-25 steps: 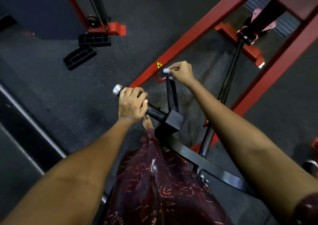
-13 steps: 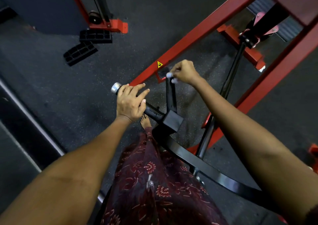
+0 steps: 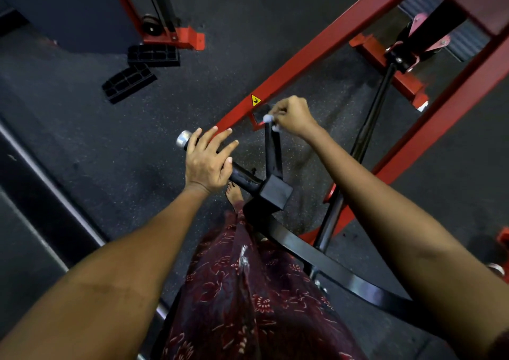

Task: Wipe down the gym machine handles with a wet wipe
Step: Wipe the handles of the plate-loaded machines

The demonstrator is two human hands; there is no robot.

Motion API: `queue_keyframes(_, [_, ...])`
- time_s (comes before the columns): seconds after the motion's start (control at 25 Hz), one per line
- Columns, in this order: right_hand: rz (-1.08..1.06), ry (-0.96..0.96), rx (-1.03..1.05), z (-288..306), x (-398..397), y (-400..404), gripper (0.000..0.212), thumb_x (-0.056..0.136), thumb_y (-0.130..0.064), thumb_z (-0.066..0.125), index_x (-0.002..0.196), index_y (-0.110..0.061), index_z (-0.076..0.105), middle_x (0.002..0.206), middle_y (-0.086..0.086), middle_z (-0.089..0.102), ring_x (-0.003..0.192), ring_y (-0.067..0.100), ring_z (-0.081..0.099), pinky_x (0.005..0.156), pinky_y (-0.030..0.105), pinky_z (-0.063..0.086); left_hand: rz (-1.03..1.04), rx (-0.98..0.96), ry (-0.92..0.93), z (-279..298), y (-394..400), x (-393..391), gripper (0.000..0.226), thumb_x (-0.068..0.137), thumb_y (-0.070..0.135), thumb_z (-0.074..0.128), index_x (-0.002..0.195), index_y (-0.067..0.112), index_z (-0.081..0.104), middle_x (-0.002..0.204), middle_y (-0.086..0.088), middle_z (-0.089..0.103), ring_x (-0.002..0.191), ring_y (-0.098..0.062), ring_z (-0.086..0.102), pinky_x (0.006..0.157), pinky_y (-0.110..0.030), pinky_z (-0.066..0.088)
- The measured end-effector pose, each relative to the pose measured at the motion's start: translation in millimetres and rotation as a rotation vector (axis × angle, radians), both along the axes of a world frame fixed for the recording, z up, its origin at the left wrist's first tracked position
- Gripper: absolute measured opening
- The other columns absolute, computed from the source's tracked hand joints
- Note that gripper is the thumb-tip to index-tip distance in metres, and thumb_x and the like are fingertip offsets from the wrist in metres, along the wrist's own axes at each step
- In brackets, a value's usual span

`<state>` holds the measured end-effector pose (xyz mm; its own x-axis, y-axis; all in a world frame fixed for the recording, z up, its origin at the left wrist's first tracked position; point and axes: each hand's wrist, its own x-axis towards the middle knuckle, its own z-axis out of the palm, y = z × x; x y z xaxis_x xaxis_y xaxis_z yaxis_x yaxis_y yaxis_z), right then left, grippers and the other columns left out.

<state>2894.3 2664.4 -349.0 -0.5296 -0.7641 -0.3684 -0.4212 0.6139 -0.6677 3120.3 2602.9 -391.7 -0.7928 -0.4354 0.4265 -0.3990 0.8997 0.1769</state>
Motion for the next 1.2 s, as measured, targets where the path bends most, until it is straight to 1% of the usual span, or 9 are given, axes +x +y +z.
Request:
queue_keyframes(0.12, [-0.041, 0.088, -0.004, -15, 11, -9, 0.008, 0.081, -0.003, 0.064, 0.083, -0.001, 0.072, 0.067, 0.002, 0.062, 0.062, 0.008, 0.063, 0.075, 0.031, 0.055, -0.009, -0.014, -0.001, -1, 0, 0, 0.042, 0.084, 0.026, 0.036, 0.099, 0.012, 0.073, 0.118, -0.011, 0.065, 0.113, -0.033, 0.053, 0.103, -0.045, 0.028])
queue_keyframes(0.24, [0.088, 0.220, 0.061, -19, 24, 8, 0.018, 0.081, 0.001, 0.059, 0.088, -0.005, 0.073, 0.093, 0.013, 0.063, 0.091, 0.028, 0.061, 0.080, 0.035, 0.050, 0.001, -0.009, -0.001, 0, 0, 0, 0.043, 0.084, 0.026, 0.036, 0.099, 0.012, 0.074, 0.117, -0.011, 0.066, 0.113, -0.032, 0.053, 0.102, -0.045, 0.028])
queue_keyframes(0.32, [0.143, 0.187, 0.087, -9, 25, 24, 0.016, 0.081, 0.001, 0.062, 0.091, -0.004, 0.073, 0.096, 0.015, 0.066, 0.087, 0.022, 0.063, 0.076, 0.030, 0.051, 0.002, 0.000, -0.001, 0, 0, -1, 0.043, 0.084, 0.026, 0.036, 0.098, 0.012, 0.074, 0.116, -0.011, 0.066, 0.112, -0.031, 0.052, 0.102, -0.044, 0.029])
queue_keyframes(0.44, [0.181, 0.001, 0.152, 9, 8, 27, 0.007, 0.078, -0.005, 0.072, 0.085, -0.002, 0.073, 0.072, 0.007, 0.069, 0.059, 0.004, 0.059, 0.056, 0.013, 0.048, 0.005, 0.004, 0.005, 1, 1, 0, 0.044, 0.084, 0.026, 0.035, 0.097, 0.012, 0.074, 0.114, -0.011, 0.067, 0.111, -0.030, 0.051, 0.101, -0.043, 0.030])
queue_keyframes(0.52, [0.070, 0.033, 0.092, 4, -8, 9, 0.006, 0.079, -0.007, 0.072, 0.082, -0.002, 0.073, 0.060, 0.002, 0.067, 0.047, -0.001, 0.057, 0.053, 0.012, 0.049, 0.001, 0.011, 0.003, 2, 0, -1, 0.044, 0.085, 0.027, 0.035, 0.098, 0.012, 0.074, 0.115, -0.011, 0.066, 0.110, -0.030, 0.052, 0.101, -0.043, 0.029])
queue_keyframes(0.72, [0.117, 0.190, 0.069, -22, 1, -2, 0.015, 0.083, -0.006, 0.065, 0.095, 0.000, 0.072, 0.082, 0.010, 0.066, 0.084, 0.021, 0.066, 0.081, 0.028, 0.053, 0.003, 0.010, -0.008, 1, 0, 0, 0.044, 0.085, 0.027, 0.034, 0.098, 0.012, 0.073, 0.115, -0.011, 0.066, 0.108, -0.031, 0.055, 0.101, -0.043, 0.030])
queue_keyframes(0.92, [0.400, 0.103, 0.200, 0, 2, 16, 0.013, 0.081, -0.004, 0.069, 0.092, -0.004, 0.073, 0.082, 0.000, 0.059, 0.065, 0.003, 0.051, 0.052, 0.004, 0.040, 0.014, 0.010, -0.007, 1, 1, 0, 0.045, 0.085, 0.028, 0.034, 0.098, 0.012, 0.073, 0.114, -0.011, 0.066, 0.107, -0.030, 0.054, 0.099, -0.043, 0.031])
queue_keyframes(1.0, [0.382, 0.119, 0.195, 1, -4, 1, 0.012, 0.081, -0.001, 0.065, 0.089, -0.005, 0.074, 0.087, 0.010, 0.068, 0.071, 0.010, 0.058, 0.053, 0.009, 0.042, 0.013, 0.017, -0.012, 0, 0, 0, 0.045, 0.085, 0.028, 0.034, 0.099, 0.012, 0.073, 0.115, -0.011, 0.066, 0.105, -0.031, 0.057, 0.100, -0.042, 0.031])
queue_keyframes(1.2, [0.295, 0.304, 0.195, -10, 11, -10, 0.016, 0.085, -0.002, 0.059, 0.096, -0.001, 0.070, 0.101, 0.017, 0.058, 0.099, 0.034, 0.060, 0.086, 0.036, 0.048, 0.013, 0.020, -0.022, 1, 1, 0, 0.044, 0.085, 0.028, 0.034, 0.098, 0.012, 0.073, 0.113, -0.011, 0.067, 0.100, -0.033, 0.060, 0.099, -0.042, 0.031])
